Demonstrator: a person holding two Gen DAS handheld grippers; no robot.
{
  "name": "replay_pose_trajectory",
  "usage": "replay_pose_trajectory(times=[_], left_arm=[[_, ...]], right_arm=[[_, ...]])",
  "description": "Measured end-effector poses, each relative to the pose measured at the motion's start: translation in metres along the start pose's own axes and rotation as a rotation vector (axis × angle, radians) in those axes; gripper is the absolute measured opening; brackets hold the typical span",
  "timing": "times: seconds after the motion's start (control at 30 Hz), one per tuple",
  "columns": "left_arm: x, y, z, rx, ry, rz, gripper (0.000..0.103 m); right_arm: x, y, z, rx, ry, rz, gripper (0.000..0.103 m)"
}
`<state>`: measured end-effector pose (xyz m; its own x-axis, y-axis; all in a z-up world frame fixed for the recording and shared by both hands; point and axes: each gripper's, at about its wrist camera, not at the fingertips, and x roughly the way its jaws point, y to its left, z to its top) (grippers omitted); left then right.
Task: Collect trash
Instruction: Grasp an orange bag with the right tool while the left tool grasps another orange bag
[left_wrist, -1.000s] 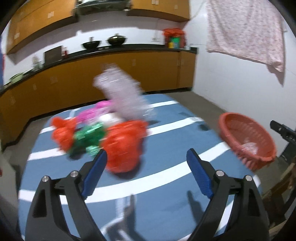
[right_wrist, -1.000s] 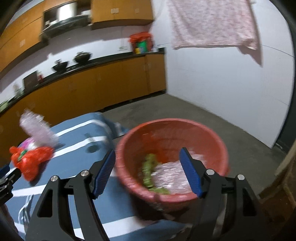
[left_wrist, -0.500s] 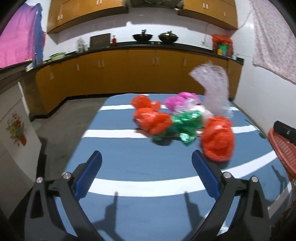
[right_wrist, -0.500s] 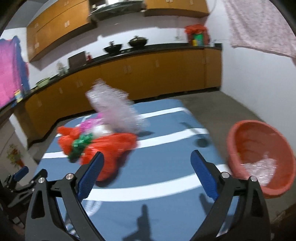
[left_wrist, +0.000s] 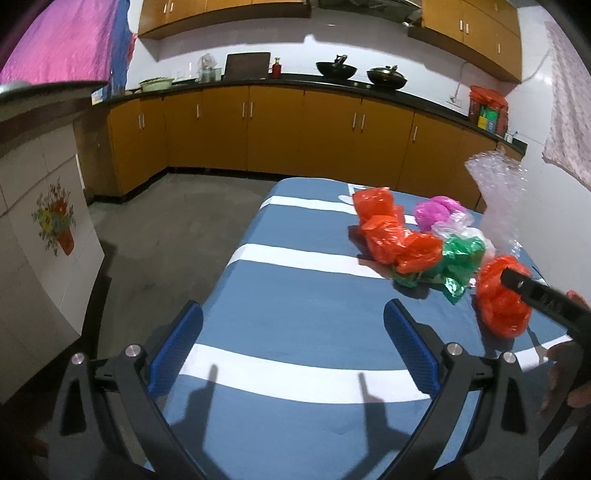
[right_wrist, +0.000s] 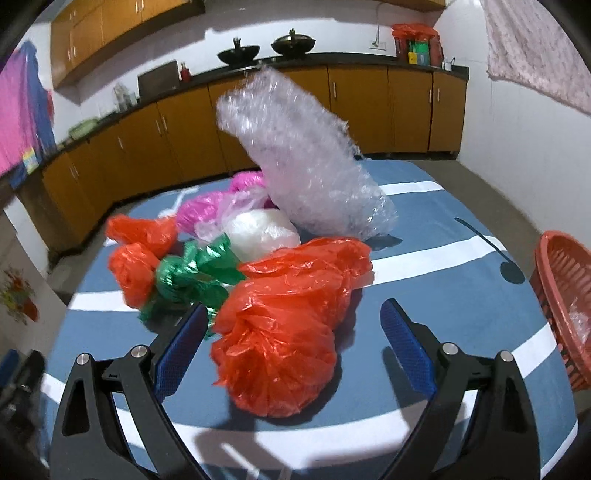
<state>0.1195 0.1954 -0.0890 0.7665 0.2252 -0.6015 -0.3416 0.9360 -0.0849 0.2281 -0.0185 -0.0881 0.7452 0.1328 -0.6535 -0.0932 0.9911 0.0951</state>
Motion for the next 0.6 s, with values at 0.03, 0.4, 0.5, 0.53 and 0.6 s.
replay_pose_trajectory(times=[0.03,0.4,0.5,0.53,0.6], left_arm=[[0.002,0.002,0.001,-0.007,0.004,-0.002,0.096],[0.022,-0.016,0.021,-0.024,0.008,-0.061,0.096],[0.032,-0.029,0.034,-0.010,0.002,-0.076,0.096],[0.038,-0.035,0.040,-0.001,0.001,-0.080,0.096],[0.051,-0.046,0.051,0.006,0.006,-0.087,0.096]], right_arm=[[0.003,0.001,-0.001,-0.002,0.005,-0.008,0.094],[0.007,0.004,-0.004,-0.076,0.047,-0.018,0.049],[-0.002,-0.004,-0.008,-0.094,0.028,-0.036,0.047],[-0.007,-0.009,-0.010,-0.095,0.017,-0.049,0.047],[-0.014,-0.022,-0.012,-0.090,0.004,-0.072,0.048]])
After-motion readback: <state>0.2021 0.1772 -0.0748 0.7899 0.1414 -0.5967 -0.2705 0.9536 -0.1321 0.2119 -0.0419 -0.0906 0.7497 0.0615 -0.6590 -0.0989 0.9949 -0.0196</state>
